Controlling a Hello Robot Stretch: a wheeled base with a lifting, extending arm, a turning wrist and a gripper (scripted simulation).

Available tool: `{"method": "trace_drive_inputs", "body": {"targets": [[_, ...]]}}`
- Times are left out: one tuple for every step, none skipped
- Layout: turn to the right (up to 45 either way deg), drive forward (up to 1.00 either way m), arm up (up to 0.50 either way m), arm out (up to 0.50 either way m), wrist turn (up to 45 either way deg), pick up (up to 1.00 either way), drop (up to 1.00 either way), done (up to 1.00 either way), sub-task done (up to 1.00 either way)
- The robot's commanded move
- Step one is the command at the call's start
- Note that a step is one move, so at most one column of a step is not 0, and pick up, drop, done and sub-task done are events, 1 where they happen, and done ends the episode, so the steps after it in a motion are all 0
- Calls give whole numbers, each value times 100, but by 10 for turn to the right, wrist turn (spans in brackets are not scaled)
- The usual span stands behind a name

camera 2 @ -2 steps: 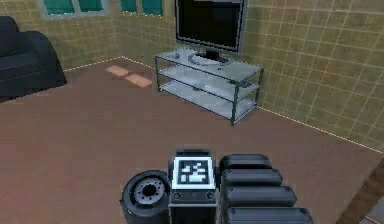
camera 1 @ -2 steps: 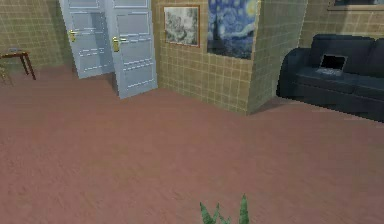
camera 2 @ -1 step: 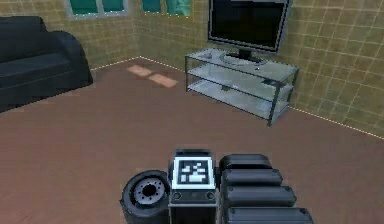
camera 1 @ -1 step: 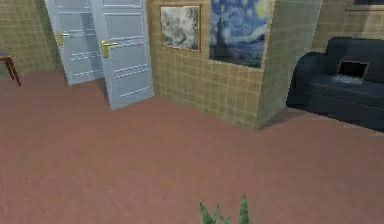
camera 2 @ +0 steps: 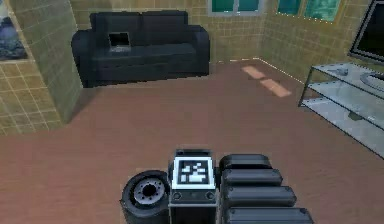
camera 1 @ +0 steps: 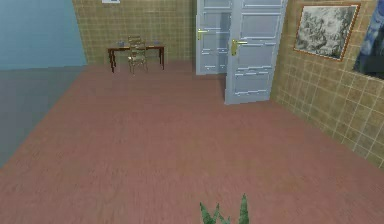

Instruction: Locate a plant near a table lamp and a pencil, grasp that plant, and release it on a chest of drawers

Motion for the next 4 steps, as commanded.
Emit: {"method": "trace_drive_inputs", "body": {"targets": [[0,100,0,0,0,0,0,0,0],[-30,0,0,0,0,0,0,0,0],[0,100,0,0,0,0,0,0,0],[0,100,0,0,0,0,0,0,0]]}}
